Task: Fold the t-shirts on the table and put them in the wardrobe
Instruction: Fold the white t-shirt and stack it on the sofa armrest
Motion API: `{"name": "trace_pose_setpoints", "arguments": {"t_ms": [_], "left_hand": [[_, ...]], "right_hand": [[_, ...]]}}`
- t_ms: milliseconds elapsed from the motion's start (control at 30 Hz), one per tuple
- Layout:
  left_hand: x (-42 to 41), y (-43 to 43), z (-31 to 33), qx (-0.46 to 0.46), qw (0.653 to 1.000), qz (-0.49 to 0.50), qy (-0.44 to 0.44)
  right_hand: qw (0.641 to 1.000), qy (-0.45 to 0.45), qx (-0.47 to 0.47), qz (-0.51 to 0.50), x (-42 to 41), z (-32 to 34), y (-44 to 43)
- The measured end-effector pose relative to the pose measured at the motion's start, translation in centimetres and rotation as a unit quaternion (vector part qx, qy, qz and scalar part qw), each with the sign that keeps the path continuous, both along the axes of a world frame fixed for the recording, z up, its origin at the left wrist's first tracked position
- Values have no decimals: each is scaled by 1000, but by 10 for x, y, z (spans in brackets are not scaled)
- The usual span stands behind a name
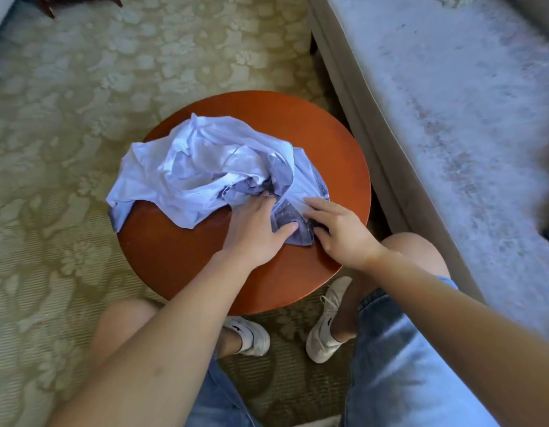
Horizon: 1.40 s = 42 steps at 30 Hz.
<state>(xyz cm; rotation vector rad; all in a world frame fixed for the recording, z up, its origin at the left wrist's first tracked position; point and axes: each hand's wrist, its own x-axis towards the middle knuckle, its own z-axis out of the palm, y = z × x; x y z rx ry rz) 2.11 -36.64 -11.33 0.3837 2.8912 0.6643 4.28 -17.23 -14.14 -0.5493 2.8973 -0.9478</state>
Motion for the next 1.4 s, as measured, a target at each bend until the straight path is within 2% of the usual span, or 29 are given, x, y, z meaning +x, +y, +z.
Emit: {"name": "trace_pose_setpoints", "arguments": {"t_ms": [167, 300, 467, 600, 667, 733, 800, 867, 900, 933, 1000, 1033, 1067, 1167, 1233, 1267, 1333, 1400], "left_hand": [[2, 2, 0, 21, 999, 44, -9], [-4, -1, -6, 56, 994, 86, -40], [-12, -4, -5, 70, 990, 125, -6], [-5, -2, -7, 23, 987, 151, 39], [-1, -6, -7, -1, 977, 213, 28], [1, -14, -6, 41, 968, 246, 4], [0, -24, 3, 141, 960, 242, 7], [-3, -34, 19, 231, 933, 274, 13], [-7, -44, 25, 282, 904, 320, 13], [-10, -53, 31, 352, 858, 373, 9], [-16, -78, 37, 487, 737, 469, -5], [-18, -90, 37, 507, 700, 503, -9], [-16, -100, 36, 478, 698, 533, -8], [2, -99, 35, 301, 762, 569, 75], [18, -76, 39, 224, 849, 455, 145], [24, -62, 40, 200, 892, 377, 149], [29, -41, 34, 142, 952, 258, 88], [30, -30, 25, 34, 980, 198, 2]], "right_hand": [[1000, 0, 14, 11, 9, -6, 8], [998, -24, 60, -4, 15, -8, 5], [990, -23, 136, -37, 23, -6, -14], [986, -25, 157, -55, 28, -6, -21], [986, -16, 152, -63, 31, -5, -22], [987, -11, 143, -70, 35, -4, -25], [989, -6, 129, -78, 38, -5, -27], [990, -5, 105, -93, 41, -3, -30], [991, -10, 93, -101, 42, -2, -31], [991, -17, 83, -105, 43, 0, -34], [992, -32, 80, -95, 46, 6, -43], [993, -40, 78, -83, 48, 10, -49], [994, -44, 71, -69, 50, 12, -54], [998, -44, 13, -46, 53, 20, -67], [998, -24, -47, -37, 52, 22, -70], [998, -3, -57, -39, 50, 24, -71], [996, 32, -46, -63, 41, 25, -69], [997, 5, -5, -77, 29, 24, -65]]}}
